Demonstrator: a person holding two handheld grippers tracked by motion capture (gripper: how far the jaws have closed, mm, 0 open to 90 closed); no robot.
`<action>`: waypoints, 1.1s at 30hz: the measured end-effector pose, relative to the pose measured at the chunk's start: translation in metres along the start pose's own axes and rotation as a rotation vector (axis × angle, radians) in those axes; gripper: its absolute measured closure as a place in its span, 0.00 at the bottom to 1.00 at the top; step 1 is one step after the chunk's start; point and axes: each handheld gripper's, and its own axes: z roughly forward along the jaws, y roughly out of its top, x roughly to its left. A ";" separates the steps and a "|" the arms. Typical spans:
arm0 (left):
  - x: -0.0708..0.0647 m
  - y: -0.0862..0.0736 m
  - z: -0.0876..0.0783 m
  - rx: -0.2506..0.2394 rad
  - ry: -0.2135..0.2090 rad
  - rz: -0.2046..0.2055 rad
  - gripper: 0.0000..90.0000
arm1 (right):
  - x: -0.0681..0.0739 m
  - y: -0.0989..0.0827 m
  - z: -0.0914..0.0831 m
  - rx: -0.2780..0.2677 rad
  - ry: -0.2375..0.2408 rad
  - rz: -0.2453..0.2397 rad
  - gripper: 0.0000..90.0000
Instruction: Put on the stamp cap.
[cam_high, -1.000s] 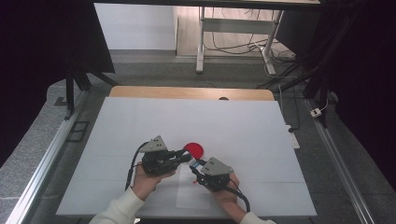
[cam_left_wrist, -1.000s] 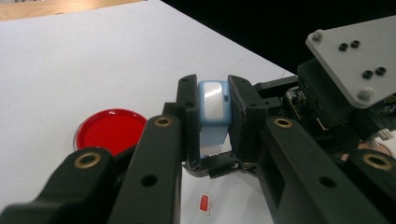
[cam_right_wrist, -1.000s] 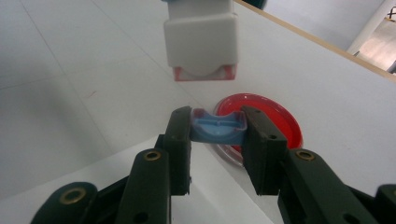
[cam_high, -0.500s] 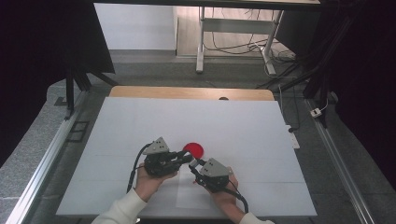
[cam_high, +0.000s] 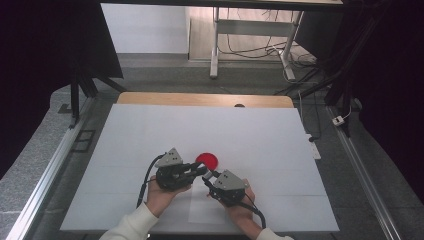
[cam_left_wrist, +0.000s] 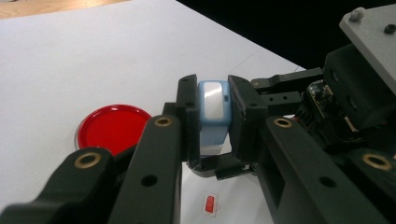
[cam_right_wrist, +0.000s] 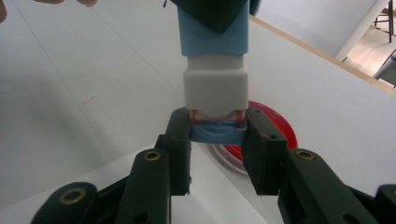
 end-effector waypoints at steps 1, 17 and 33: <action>0.000 0.000 0.000 0.001 0.001 0.001 0.84 | 0.000 0.000 0.000 -0.001 0.000 0.000 0.71; 0.000 -0.003 0.004 0.004 0.012 0.001 0.84 | 0.001 -0.001 0.000 0.003 -0.005 -0.005 0.71; 0.000 -0.005 0.006 0.012 0.006 -0.004 0.84 | 0.002 -0.001 0.000 0.014 -0.011 -0.009 0.72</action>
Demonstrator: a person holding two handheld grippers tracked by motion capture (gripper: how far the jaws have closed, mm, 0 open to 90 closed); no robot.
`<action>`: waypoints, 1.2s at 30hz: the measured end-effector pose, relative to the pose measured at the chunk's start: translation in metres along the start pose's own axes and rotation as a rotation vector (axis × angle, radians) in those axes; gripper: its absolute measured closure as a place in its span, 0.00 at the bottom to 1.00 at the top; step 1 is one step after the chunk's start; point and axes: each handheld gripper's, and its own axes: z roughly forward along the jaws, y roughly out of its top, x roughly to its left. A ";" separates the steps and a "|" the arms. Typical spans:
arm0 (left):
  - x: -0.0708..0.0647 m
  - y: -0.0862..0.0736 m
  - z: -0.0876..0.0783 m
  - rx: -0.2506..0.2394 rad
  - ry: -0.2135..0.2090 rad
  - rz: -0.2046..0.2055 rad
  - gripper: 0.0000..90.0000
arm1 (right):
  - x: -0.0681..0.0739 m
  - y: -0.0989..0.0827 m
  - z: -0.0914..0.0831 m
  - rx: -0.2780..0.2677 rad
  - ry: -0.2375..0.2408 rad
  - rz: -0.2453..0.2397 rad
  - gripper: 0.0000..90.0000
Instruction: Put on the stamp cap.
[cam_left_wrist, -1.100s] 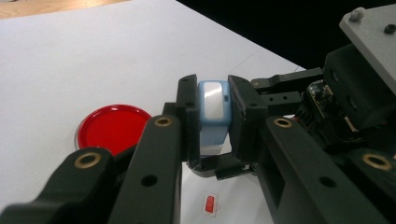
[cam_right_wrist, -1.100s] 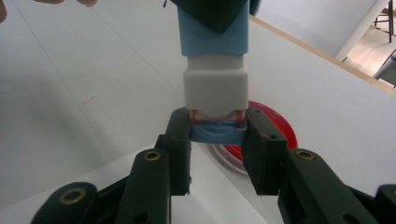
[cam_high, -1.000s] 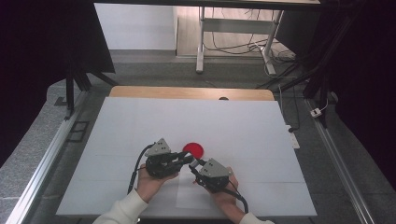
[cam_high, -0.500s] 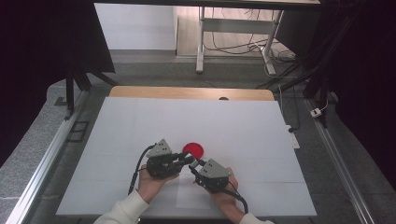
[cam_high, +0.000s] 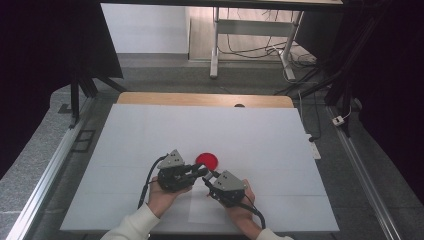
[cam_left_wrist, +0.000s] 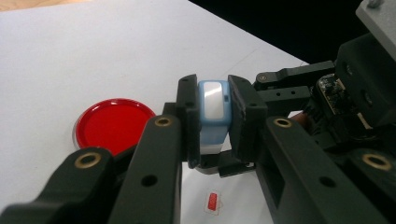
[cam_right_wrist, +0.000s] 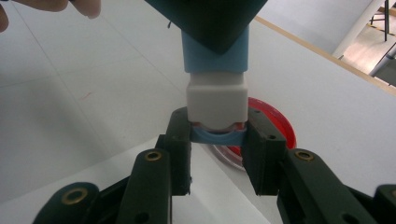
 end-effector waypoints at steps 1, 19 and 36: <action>0.000 0.000 0.000 0.001 -0.002 -0.001 0.84 | 0.000 0.000 0.000 0.001 -0.001 -0.001 0.72; 0.006 -0.002 0.002 0.031 -0.029 -0.027 0.84 | 0.003 -0.001 0.001 0.022 -0.007 -0.037 0.72; 0.008 -0.006 0.005 0.030 -0.050 -0.055 0.84 | 0.004 -0.001 0.000 0.024 -0.010 -0.047 0.72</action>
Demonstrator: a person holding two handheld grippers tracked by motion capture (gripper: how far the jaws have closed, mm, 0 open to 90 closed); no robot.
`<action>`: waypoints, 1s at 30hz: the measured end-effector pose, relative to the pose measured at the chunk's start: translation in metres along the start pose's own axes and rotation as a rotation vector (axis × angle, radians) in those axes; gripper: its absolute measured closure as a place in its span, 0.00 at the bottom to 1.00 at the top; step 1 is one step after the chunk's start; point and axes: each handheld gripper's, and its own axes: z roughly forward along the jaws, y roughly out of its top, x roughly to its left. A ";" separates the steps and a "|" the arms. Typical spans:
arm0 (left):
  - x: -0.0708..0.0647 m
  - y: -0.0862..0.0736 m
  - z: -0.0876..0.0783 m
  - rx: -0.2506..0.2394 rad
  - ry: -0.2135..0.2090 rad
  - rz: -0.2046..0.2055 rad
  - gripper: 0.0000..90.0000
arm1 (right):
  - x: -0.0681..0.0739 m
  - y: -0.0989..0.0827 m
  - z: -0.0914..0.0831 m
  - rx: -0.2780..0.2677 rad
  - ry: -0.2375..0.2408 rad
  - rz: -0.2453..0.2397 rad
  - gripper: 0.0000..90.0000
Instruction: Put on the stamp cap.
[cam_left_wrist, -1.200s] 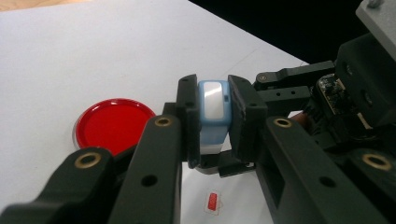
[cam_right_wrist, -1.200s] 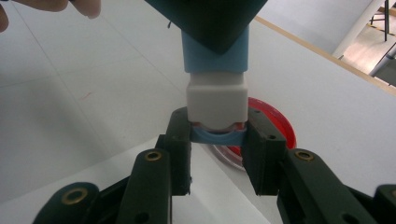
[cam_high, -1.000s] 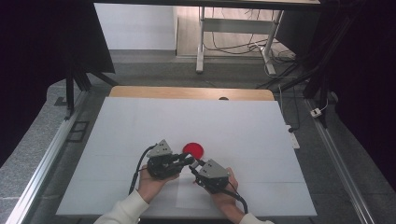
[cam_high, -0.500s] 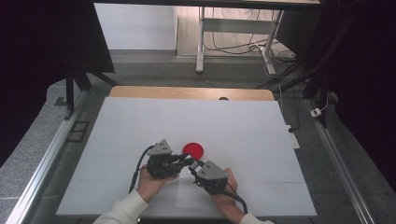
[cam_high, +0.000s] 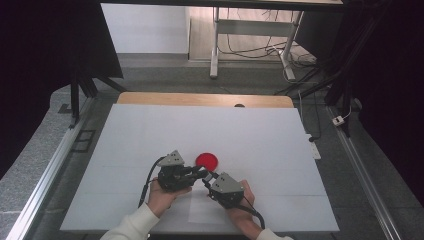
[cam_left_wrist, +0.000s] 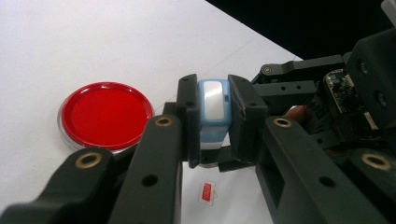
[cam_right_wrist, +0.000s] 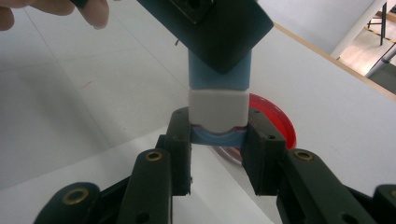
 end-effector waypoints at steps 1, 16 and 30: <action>0.000 0.000 0.000 0.000 -0.002 -0.002 0.84 | 0.000 0.000 0.000 -0.002 0.000 0.000 0.72; 0.002 0.000 0.000 0.016 -0.015 -0.010 0.84 | 0.001 0.001 -0.001 0.006 0.002 -0.027 0.72; 0.003 -0.001 0.002 0.046 -0.013 -0.018 0.84 | 0.000 0.000 0.001 0.034 0.023 -0.069 0.72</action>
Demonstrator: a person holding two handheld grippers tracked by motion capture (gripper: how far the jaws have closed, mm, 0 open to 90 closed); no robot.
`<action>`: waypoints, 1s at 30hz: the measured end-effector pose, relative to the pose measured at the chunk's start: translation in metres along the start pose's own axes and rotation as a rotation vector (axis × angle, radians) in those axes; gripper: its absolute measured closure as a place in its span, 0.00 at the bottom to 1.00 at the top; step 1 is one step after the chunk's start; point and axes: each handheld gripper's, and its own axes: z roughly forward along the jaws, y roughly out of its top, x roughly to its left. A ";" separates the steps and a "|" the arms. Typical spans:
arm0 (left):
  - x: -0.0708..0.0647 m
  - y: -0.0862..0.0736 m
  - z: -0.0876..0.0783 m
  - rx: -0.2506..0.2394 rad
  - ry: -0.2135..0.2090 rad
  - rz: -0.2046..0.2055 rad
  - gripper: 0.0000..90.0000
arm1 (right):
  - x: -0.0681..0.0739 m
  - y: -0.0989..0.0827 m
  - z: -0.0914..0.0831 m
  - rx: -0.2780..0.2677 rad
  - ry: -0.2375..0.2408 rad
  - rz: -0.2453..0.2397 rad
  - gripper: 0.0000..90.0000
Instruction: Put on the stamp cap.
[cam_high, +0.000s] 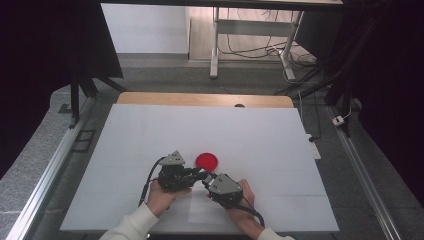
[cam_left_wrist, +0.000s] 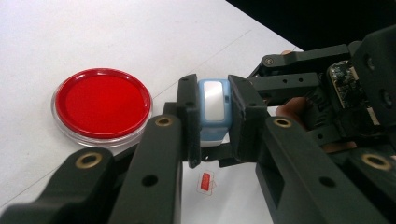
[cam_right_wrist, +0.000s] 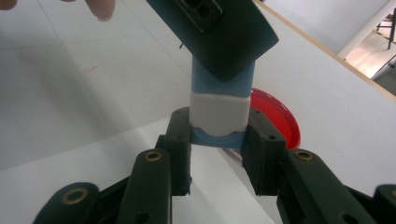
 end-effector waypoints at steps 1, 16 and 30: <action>0.000 0.000 0.000 -0.007 -0.001 -0.002 0.84 | -0.001 0.000 0.000 0.006 0.004 -0.001 0.72; -0.003 0.001 -0.002 -0.030 0.018 0.021 0.84 | -0.005 -0.002 0.000 -0.003 0.017 0.022 0.68; -0.003 0.002 -0.004 -0.040 0.019 0.022 0.84 | -0.007 -0.004 0.001 -0.011 0.061 0.057 0.56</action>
